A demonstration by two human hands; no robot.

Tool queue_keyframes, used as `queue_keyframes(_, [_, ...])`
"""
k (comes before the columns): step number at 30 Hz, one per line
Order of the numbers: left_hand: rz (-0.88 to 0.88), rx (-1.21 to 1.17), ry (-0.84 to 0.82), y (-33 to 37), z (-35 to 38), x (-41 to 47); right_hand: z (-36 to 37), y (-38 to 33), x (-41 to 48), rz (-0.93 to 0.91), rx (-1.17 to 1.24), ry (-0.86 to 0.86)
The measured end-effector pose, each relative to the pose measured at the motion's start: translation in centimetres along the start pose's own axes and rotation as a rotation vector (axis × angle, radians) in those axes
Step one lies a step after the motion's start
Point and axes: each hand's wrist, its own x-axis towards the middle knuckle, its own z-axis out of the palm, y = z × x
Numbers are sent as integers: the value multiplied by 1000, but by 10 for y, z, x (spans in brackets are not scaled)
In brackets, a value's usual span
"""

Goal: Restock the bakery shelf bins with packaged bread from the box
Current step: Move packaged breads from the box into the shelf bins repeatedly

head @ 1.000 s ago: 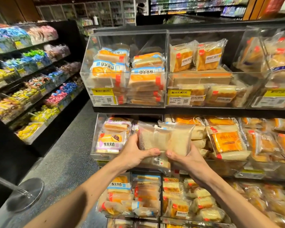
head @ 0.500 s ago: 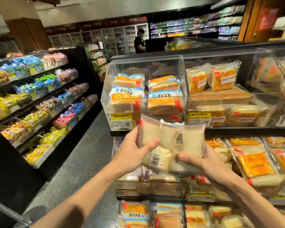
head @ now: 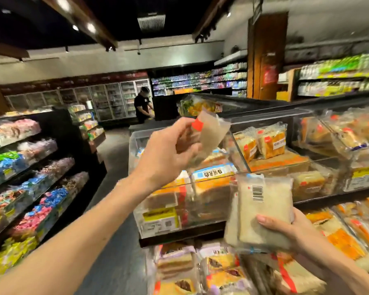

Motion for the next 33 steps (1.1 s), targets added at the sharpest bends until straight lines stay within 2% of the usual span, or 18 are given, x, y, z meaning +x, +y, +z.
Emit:
queue_keyframes(3, [292, 539, -182, -30, 27, 26, 1, -10, -4, 16, 20, 32])
queue_keyframes(5, [413, 823, -302, -51, 52, 37, 0, -15, -3, 28, 24, 35])
queue_keyframes(8, [475, 984, -373, -74, 83, 52, 2, -23, 0, 40, -9, 17])
queue_keyframes(11, [390, 1036, -468, -85, 105, 59, 4, -29, 3, 56, 9, 37])
queue_keyframes(13, [260, 984, -529, -89, 117, 66, 1, -28, 5, 57, 2, 45])
queue_keyframes(16, [93, 841, -531, -90, 128, 75, -1, -32, 6, 62, -14, 29])
queue_keyframes(19, [72, 692, -529, -95, 134, 74, -3, -31, 8, 75, -40, -9])
queue_keyframes(24, [-5, 519, -424, -87, 122, 65, 1, -36, 9, 78, -8, -45])
queue_keyframes(26, [-36, 344, -286, -66, 111, 56, 5, -40, 9, 67, 28, -63])
queue_keyframes(29, [-240, -34, -148, -22, 89, 32, 12, -46, 14, 34, 71, -68])
queue_keyframes(31, [-346, -191, -169, 0, 78, 12, 19, -48, 19, -7, 86, -75])
queue_keyframes(33, [-392, -244, -263, 13, 69, -5, 30, -50, 25, -29, 80, -71])
